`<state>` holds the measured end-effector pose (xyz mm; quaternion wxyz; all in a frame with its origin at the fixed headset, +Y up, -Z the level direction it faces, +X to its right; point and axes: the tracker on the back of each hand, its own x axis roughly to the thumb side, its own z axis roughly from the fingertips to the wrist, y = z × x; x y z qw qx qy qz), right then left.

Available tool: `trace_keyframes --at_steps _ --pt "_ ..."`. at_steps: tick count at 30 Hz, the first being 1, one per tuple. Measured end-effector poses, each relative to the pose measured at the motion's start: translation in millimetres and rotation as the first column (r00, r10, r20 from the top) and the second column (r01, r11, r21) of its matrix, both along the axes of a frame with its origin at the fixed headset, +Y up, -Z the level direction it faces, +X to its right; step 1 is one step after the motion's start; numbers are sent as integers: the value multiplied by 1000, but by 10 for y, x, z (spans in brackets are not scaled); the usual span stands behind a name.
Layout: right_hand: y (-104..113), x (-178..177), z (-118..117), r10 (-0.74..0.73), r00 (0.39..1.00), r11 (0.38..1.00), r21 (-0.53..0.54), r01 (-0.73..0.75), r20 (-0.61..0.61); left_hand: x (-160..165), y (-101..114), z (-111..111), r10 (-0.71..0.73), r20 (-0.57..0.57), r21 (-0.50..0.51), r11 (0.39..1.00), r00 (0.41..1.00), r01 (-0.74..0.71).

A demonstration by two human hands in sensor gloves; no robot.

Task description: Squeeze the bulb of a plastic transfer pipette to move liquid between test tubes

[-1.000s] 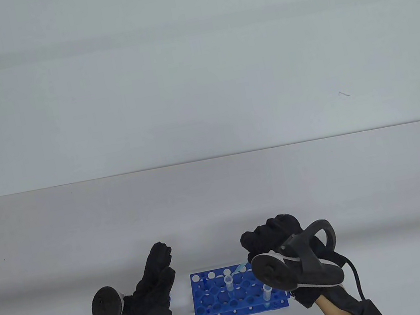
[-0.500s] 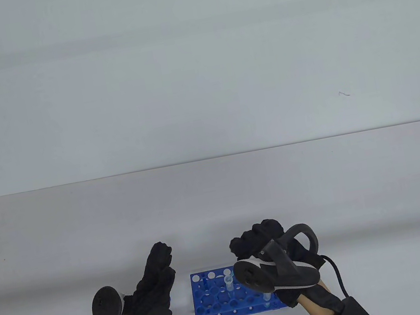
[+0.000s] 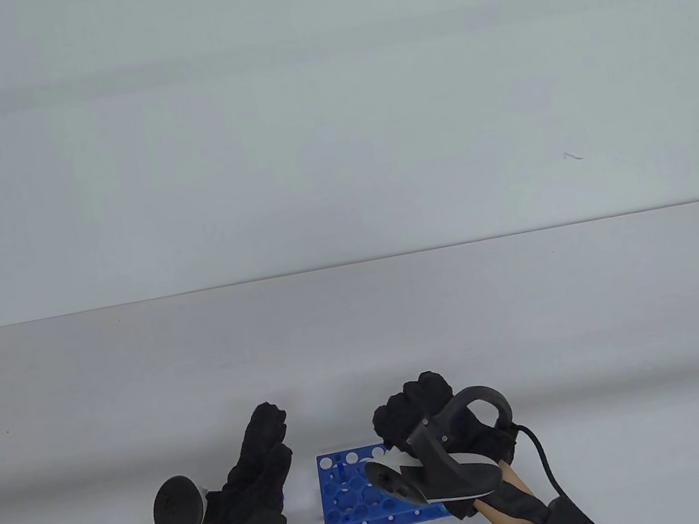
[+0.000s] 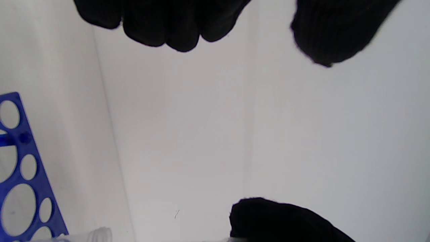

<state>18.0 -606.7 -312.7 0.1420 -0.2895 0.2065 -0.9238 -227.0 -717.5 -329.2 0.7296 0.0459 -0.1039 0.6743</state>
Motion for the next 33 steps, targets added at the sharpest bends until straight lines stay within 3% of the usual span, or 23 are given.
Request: trace_keyframes --at_steps 8,22,33 --pt "-36 -39 19 41 999 998 48 -41 9 2 0 -1 0 0 0 1000 1000 0" --pt "-52 -29 16 51 998 999 2 -51 45 1 1 -2 0 0 2 1000 1000 0" --pt "83 51 37 7 998 999 -49 -3 70 -2 0 -2 1 0 1 1000 1000 -1"
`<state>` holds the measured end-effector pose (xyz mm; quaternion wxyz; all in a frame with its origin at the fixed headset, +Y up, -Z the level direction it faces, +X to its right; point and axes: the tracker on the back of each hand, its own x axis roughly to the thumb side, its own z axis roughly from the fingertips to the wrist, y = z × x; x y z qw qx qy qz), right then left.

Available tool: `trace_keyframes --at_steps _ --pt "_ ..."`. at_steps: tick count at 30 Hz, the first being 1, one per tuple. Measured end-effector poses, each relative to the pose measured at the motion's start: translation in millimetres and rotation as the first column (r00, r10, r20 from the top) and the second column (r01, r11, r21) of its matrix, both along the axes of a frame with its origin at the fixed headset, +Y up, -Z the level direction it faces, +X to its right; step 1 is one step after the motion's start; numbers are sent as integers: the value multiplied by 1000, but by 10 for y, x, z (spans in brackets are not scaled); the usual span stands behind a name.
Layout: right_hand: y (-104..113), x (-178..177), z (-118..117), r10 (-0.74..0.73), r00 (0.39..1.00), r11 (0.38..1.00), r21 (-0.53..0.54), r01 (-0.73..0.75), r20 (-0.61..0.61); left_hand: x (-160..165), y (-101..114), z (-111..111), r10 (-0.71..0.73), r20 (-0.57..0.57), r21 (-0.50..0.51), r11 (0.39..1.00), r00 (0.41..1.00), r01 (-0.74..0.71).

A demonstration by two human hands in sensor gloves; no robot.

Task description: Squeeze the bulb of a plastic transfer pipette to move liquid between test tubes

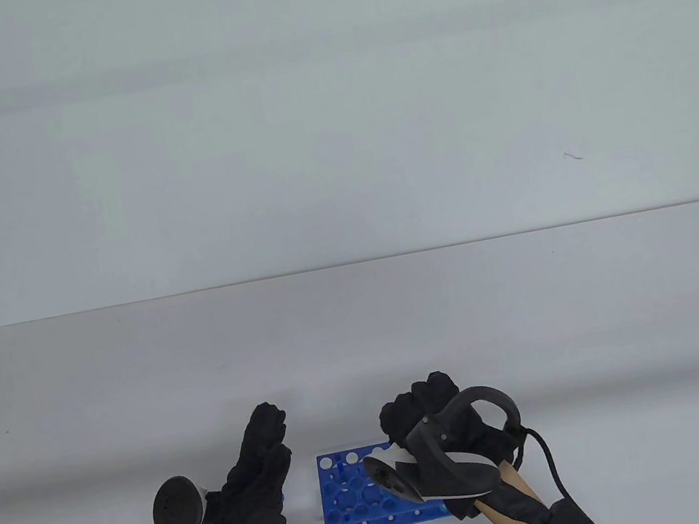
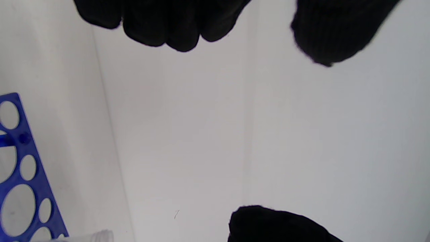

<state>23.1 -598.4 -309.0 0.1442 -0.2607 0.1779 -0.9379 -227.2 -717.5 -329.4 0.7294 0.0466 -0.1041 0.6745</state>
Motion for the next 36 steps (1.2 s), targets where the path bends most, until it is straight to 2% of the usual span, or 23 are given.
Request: trace_keyframes --at_steps 4,9,14,17,23,36 --pt "130 124 -9 -71 997 997 -8 71 -4 0 0 0 0 0 0 1000 1000 0" --pt "439 400 75 -154 987 988 -22 154 36 0 -2 0 0 -1 0 1000 1000 0" --pt "684 687 211 -160 980 983 -67 169 116 0 -3 1 -1 -2 -1 1000 1000 1" --pt "741 777 264 -146 979 982 -103 161 144 -2 -6 1 -2 -3 -3 1000 1000 2" --pt "696 775 227 -97 981 971 -201 131 169 0 -9 1 -5 -3 -4 1000 1000 5" --pt "437 584 41 8 987 951 -306 42 159 9 -12 2 -6 -1 -7 1000 1000 6"
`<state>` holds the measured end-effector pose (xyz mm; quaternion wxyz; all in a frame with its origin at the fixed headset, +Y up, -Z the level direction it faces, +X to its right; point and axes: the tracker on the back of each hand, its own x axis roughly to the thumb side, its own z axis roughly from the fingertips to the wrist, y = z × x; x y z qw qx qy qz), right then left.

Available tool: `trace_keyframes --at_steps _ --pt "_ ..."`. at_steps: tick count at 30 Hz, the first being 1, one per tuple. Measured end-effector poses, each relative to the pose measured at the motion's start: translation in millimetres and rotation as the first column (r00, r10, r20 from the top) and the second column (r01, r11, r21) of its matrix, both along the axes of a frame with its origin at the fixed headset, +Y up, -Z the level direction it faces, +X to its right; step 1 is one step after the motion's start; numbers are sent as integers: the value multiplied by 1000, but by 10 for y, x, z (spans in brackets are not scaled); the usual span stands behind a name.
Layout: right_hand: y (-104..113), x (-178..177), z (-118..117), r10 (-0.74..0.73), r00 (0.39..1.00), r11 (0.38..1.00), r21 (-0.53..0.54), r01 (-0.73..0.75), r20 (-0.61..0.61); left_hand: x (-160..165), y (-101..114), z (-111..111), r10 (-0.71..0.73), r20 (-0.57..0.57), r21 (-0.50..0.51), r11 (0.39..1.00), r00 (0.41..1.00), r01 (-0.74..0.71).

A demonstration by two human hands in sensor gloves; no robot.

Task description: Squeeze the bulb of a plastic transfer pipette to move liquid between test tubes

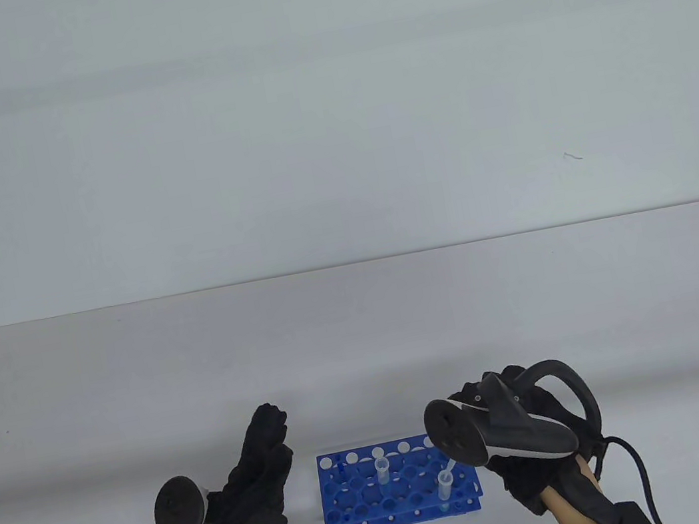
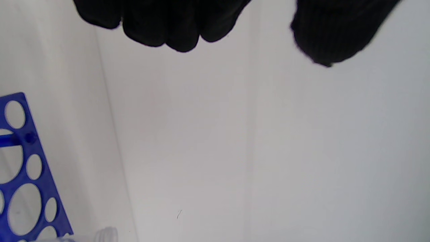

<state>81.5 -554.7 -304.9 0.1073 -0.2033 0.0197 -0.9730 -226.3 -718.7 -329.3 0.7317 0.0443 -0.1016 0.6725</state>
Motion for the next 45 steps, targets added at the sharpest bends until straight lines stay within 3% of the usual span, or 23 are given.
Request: trace_keyframes --at_steps 13,27,45 --pt "-339 -194 -182 96 993 995 -18 -97 -64 1 0 -1 1 0 0 1000 1000 -1" --pt "-687 -306 -327 160 984 980 -105 -169 -83 4 1 -2 4 4 4 1000 1000 -4" --pt "-757 -359 -329 203 978 966 -150 -209 -56 -1 1 1 4 3 5 1000 1000 -4"
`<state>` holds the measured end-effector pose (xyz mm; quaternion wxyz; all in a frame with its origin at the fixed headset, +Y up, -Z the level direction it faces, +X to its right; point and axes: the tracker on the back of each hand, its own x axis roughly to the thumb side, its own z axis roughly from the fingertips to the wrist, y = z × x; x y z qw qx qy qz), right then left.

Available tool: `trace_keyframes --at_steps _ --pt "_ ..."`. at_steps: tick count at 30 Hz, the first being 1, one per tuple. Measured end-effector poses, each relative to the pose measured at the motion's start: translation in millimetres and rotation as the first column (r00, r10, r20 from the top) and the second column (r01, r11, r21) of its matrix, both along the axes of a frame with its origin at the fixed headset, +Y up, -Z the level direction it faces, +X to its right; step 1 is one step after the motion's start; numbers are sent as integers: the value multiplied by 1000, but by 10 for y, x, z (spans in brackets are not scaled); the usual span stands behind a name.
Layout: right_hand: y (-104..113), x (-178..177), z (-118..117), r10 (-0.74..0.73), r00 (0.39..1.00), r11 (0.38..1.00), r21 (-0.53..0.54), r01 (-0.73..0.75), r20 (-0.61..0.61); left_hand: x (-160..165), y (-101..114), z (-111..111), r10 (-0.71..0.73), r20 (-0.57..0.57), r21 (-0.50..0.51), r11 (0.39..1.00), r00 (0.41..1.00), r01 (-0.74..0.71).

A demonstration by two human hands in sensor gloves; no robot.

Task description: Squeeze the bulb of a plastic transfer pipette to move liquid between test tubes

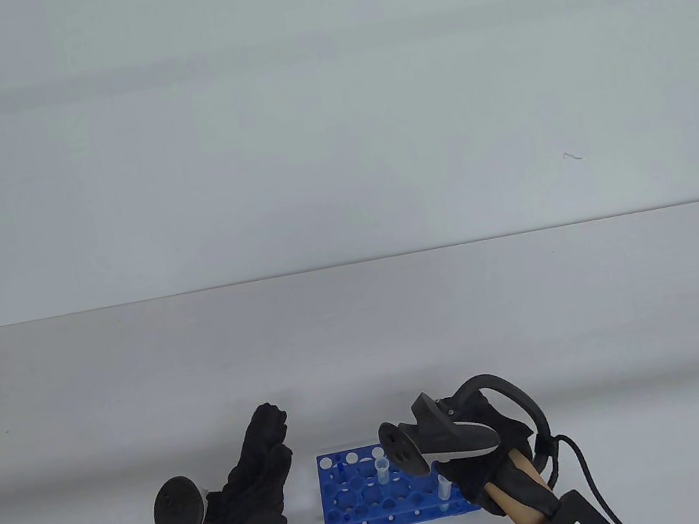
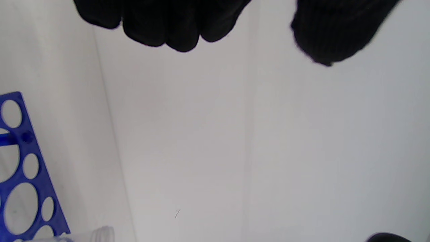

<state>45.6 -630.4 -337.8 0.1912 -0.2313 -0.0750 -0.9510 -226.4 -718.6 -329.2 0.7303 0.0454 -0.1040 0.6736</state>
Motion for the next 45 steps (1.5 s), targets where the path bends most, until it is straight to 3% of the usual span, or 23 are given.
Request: trace_keyframes --at_steps 45 --pt "10 46 -23 -21 999 998 -54 23 42 -6 0 -3 2 -2 -1 1000 1000 -2"
